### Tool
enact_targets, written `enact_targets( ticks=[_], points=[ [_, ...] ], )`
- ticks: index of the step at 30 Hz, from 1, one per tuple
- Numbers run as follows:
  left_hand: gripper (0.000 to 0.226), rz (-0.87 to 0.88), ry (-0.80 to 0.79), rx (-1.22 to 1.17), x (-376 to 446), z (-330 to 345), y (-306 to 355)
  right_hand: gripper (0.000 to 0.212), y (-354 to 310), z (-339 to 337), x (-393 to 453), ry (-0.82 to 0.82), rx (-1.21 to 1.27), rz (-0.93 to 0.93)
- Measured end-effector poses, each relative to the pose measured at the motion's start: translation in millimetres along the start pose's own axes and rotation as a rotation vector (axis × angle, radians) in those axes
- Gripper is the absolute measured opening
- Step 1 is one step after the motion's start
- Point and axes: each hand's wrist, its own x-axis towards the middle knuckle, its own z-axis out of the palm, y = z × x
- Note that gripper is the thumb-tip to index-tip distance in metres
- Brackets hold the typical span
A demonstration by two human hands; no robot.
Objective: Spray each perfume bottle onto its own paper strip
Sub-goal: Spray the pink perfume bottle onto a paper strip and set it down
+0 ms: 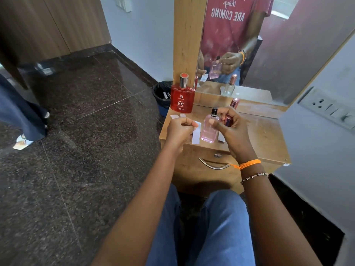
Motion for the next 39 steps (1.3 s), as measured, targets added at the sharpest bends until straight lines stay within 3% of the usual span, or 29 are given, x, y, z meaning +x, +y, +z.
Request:
enact_targets(
  ticks=[8,17,22,35,39],
  points=[
    [0.015,0.009,-0.110,-0.017,0,-3,-3,0.019,-2,2,-1,0.032,0.061,0.003],
    [0.048,0.040,-0.216,-0.092,-5,-6,-5,0.013,-2,1,1,-0.033,0.084,0.004],
    [0.045,0.095,-0.292,-0.142,-6,-2,-3,0.015,3,3,1,-0.066,0.134,0.025],
    [0.036,0.180,-0.215,-0.110,-11,5,-5,0.035,-7,3,4,-0.073,0.053,0.020],
    [0.034,0.175,-0.150,-0.107,-8,3,-6,0.037,-9,-2,7,-0.043,0.162,0.072]
  ],
)
